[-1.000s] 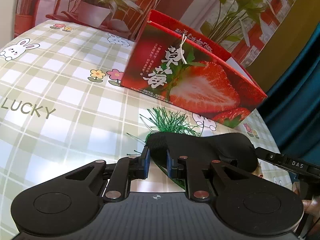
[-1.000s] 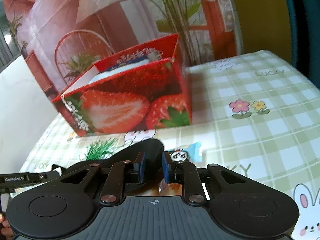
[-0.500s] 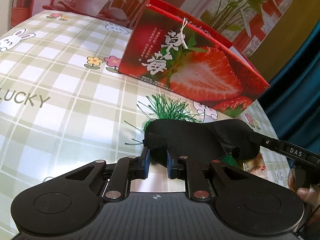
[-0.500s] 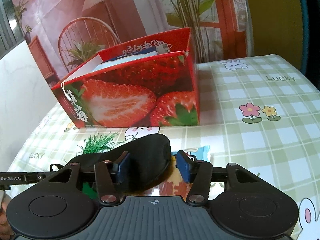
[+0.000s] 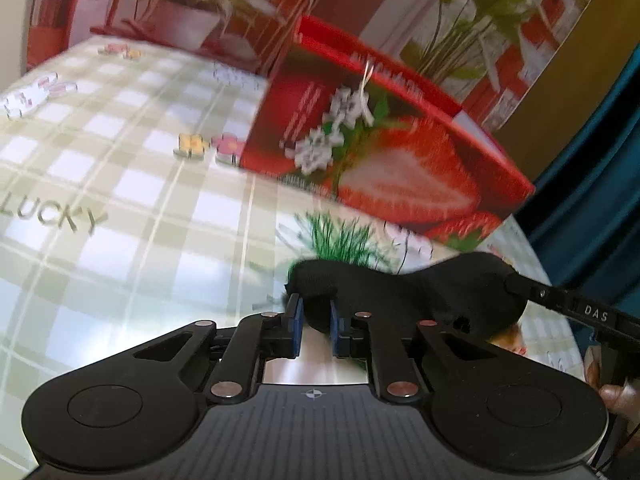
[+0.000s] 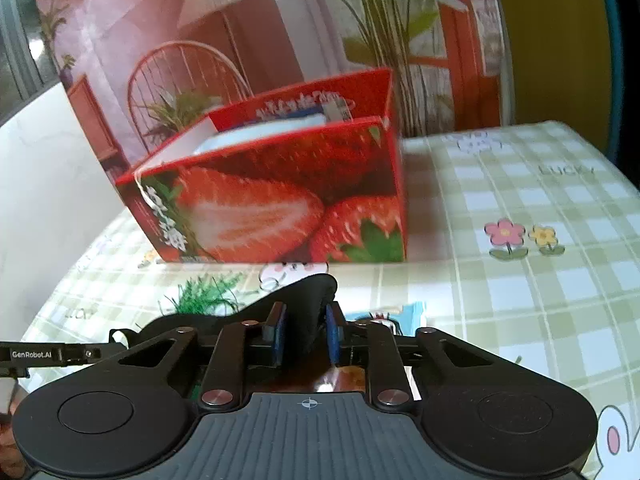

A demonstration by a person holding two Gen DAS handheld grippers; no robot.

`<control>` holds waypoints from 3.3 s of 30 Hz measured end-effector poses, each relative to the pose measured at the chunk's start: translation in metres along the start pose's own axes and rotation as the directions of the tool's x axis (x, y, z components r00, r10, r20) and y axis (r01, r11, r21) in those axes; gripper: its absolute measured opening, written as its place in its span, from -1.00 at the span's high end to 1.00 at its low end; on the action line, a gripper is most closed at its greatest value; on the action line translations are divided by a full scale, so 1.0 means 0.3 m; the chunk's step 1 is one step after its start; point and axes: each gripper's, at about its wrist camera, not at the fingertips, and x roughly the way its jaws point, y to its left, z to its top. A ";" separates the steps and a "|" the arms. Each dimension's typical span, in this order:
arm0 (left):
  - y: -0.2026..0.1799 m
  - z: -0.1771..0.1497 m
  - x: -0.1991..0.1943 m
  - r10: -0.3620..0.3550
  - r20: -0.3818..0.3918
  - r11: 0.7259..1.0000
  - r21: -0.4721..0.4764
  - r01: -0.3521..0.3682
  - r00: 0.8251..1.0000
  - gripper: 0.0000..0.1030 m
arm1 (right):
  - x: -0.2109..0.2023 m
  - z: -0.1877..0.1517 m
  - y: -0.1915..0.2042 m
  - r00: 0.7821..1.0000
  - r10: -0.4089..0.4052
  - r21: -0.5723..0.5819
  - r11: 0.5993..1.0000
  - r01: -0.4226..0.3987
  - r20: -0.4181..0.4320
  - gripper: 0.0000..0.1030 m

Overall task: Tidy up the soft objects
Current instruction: 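Lift the eye mask with both grippers and carry it over the box, then open both grippers to drop the eye mask into the box, then move the left tool down to the green tasseled pouch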

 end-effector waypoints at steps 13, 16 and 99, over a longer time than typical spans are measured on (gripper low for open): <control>-0.078 0.167 -0.150 -0.036 0.224 0.997 0.081 0.018 0.974 0.75 | -0.143 0.153 0.082 0.982 0.054 -0.128 0.991 -0.031 0.179 0.72; -0.117 0.248 -0.173 -0.045 0.285 0.992 0.125 0.009 0.957 0.75 | -0.163 0.217 0.096 0.973 0.063 -0.161 0.987 -0.027 0.222 0.72; -0.230 0.193 -0.139 0.073 0.180 0.936 0.326 -0.130 0.981 -1.00 | -0.082 0.144 0.203 0.961 -0.165 -0.195 0.958 0.210 0.224 -0.99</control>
